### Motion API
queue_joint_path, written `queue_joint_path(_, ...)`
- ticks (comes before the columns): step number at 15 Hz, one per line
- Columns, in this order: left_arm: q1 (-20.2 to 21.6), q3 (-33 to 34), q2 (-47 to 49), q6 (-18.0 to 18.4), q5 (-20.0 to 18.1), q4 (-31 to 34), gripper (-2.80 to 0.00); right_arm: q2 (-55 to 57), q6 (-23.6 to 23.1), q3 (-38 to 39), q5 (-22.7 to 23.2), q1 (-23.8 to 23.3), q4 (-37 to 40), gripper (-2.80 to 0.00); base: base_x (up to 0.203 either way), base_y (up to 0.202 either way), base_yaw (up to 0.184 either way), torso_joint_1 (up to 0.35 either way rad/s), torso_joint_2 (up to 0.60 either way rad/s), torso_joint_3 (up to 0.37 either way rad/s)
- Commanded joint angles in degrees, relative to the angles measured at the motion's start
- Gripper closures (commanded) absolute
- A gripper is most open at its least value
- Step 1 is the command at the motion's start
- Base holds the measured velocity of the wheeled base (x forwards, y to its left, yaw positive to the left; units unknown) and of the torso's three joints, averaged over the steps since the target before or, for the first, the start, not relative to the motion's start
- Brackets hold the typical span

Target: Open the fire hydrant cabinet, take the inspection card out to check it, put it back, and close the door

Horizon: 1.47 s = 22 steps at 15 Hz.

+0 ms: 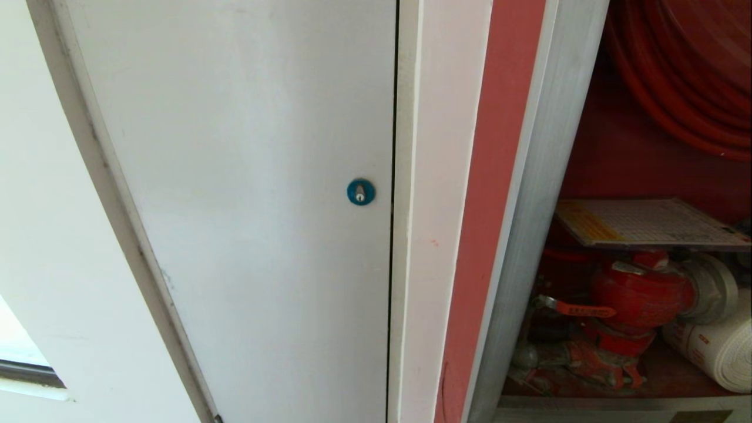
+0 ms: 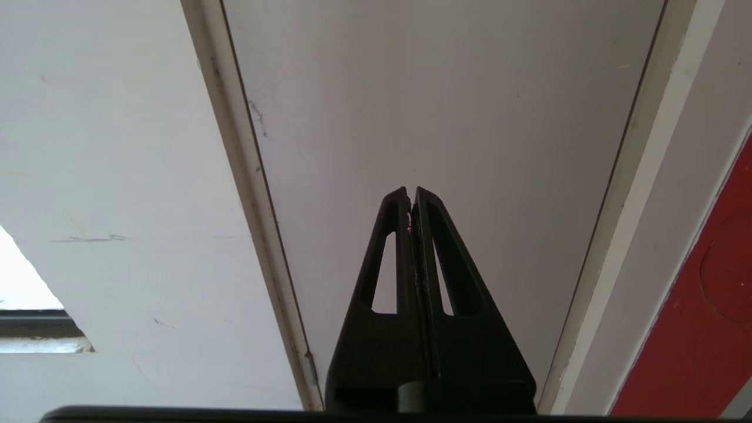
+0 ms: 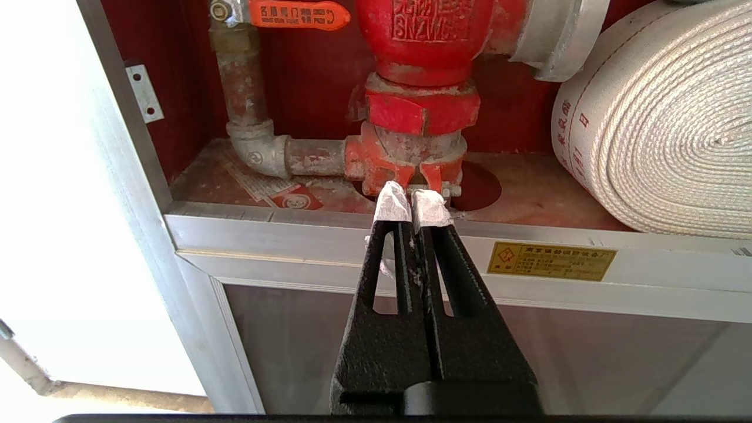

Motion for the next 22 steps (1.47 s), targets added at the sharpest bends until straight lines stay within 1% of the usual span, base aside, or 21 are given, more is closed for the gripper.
queue_joint_path(1, 0.07, 1.58, 0.07, 0.02, -0.02, -0.11, 0.0, 0.05, 0.0, 0.01, 0.04, 0.02, -0.05, 0.0, 0.0, 0.0, 0.0, 0.0, 0.0, 0.0)
queue_joint_path(22, 0.07, 1.58, -0.01, -0.07, -0.02, -0.11, 0.0, 0.05, 0.0, 0.01, -0.04, 0.02, -0.05, 0.0, 0.0, 0.0, 0.0, 0.0, 0.0, 0.0)
